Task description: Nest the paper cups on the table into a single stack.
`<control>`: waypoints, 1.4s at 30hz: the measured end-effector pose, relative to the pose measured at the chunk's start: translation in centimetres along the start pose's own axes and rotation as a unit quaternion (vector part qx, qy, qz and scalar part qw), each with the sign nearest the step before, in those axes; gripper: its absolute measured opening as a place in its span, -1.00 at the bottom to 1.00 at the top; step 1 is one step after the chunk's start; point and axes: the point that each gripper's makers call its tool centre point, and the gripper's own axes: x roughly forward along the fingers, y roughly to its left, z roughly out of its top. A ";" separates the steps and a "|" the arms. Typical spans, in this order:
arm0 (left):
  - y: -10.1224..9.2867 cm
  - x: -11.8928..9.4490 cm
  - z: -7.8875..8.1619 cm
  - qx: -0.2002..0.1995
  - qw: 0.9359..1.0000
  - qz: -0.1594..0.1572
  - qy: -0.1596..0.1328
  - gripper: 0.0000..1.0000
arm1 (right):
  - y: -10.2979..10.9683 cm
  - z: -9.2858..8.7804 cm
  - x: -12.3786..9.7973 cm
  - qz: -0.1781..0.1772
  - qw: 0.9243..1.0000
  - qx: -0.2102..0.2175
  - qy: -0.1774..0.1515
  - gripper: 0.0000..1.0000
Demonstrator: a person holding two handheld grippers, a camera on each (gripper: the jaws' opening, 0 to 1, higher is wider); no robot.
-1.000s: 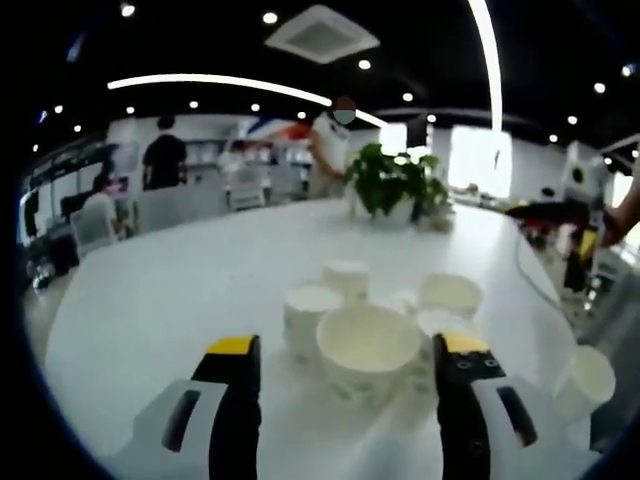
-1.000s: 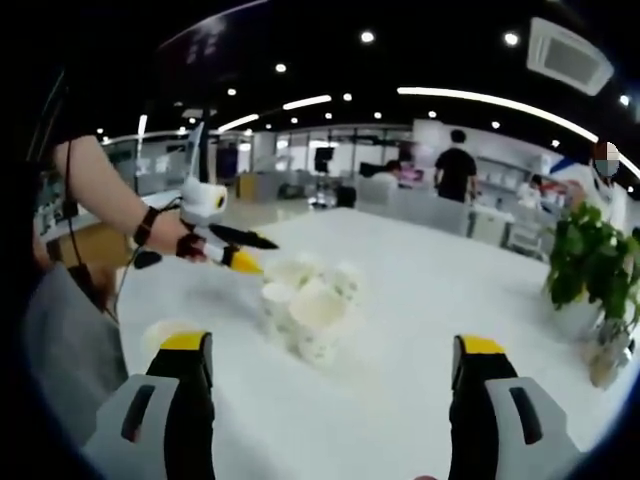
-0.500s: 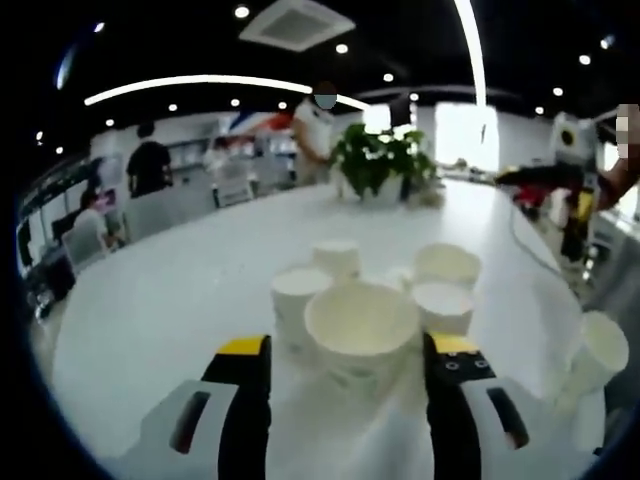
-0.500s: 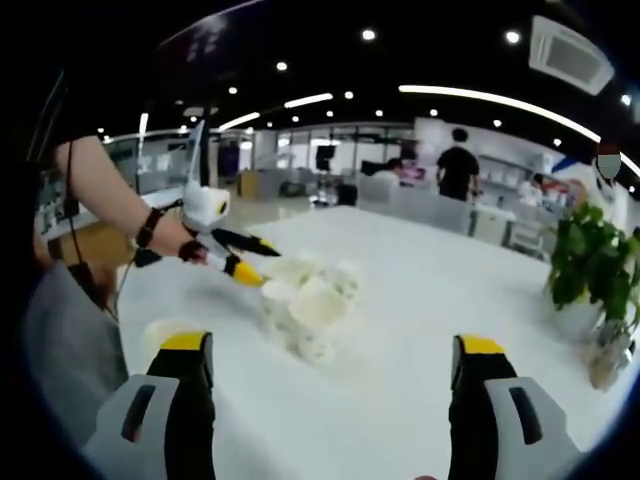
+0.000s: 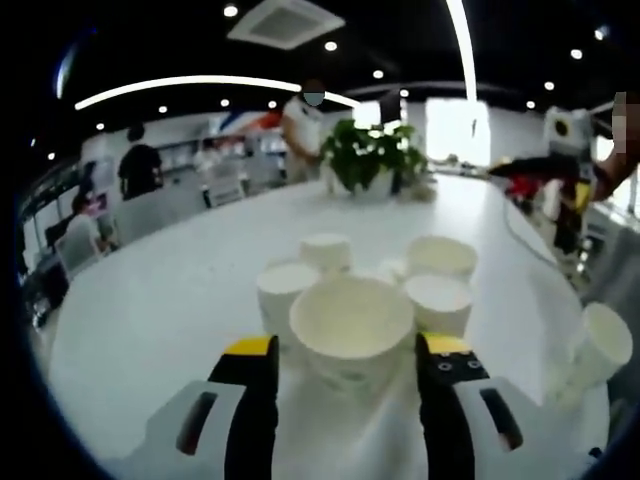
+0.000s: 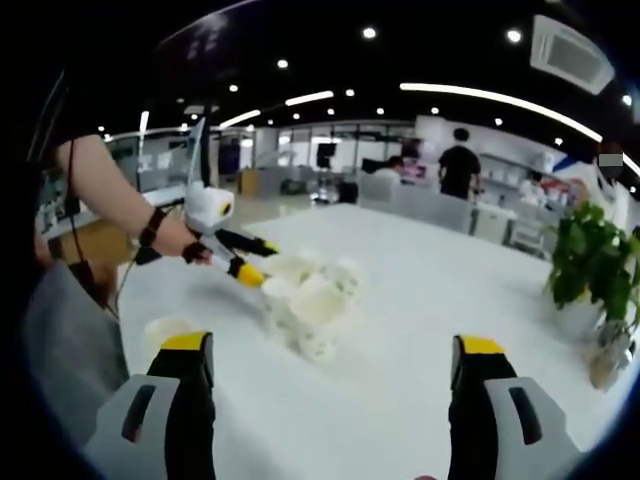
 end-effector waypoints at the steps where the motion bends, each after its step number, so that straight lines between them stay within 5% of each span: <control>1: 0.0 0.1 0.0 0.000 1.000 0.000 0.001 0.06 | 0.0 0.0 0.0 0.000 1.000 0.000 0.001 0.94; 42: 0.0 0.4 0.6 -0.007 1.000 -0.019 -0.009 -0.21 | -0.4 0.3 0.5 0.003 1.000 0.002 0.003 0.92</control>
